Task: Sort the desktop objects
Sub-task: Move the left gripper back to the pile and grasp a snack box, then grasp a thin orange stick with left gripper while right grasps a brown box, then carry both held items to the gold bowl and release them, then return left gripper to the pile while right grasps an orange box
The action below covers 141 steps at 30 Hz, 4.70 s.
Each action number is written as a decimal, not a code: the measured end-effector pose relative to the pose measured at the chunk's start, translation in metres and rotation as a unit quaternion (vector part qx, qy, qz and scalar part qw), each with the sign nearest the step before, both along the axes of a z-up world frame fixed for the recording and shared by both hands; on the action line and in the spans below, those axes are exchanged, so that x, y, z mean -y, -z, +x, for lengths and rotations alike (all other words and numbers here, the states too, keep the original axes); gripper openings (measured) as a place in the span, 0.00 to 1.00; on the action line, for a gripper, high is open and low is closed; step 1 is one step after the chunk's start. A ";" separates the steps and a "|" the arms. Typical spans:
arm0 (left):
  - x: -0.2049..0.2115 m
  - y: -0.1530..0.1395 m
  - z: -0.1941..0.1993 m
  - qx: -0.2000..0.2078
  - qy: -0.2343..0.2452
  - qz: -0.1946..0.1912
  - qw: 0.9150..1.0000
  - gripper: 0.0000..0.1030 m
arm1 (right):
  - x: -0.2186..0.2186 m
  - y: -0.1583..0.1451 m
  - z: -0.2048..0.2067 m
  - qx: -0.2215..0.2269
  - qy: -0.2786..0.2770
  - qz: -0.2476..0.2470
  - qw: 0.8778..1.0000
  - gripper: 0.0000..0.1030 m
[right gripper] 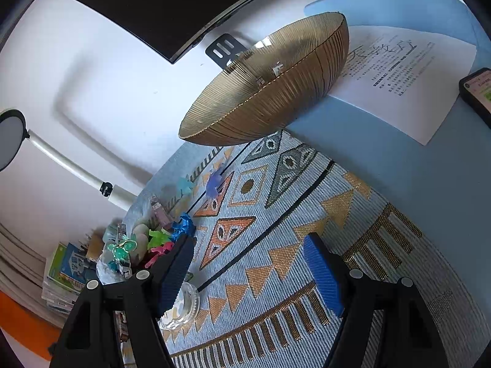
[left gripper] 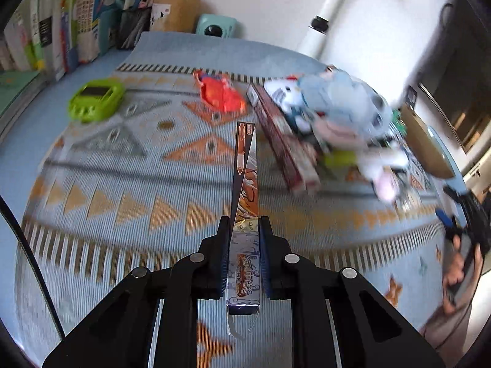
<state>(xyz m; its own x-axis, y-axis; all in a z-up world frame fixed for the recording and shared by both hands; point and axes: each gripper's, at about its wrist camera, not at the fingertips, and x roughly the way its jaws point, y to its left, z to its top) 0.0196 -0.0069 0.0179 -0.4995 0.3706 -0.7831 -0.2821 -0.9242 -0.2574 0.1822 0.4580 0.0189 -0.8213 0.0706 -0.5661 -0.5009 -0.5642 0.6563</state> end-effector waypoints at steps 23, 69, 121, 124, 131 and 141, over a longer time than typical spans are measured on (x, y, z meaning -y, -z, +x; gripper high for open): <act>0.039 -0.002 -0.021 -0.058 -0.090 0.128 0.986 0.14 | 0.021 -0.012 -0.010 0.023 -0.031 0.057 0.998 0.75; 0.047 -0.004 -0.021 -0.030 -0.048 0.180 0.982 0.14 | 0.286 -0.072 -0.199 0.056 -0.440 0.141 0.885 0.16; -0.345 -0.108 -0.071 -0.024 0.230 0.291 0.929 0.29 | -0.145 -0.120 -0.067 -0.048 0.007 0.092 0.995 0.61; -0.330 -0.102 -0.078 0.008 0.225 0.295 0.929 0.29 | -0.154 -0.109 -0.061 -0.044 -0.001 0.063 0.997 0.61; -0.273 -0.099 -0.067 -0.002 0.187 0.292 0.938 0.29 | -0.096 -0.110 -0.001 -0.050 -0.058 0.103 0.992 0.63; -0.140 -0.060 -0.052 0.002 0.050 0.281 0.958 0.29 | -0.016 -0.035 -0.018 0.101 -0.114 0.150 0.977 0.66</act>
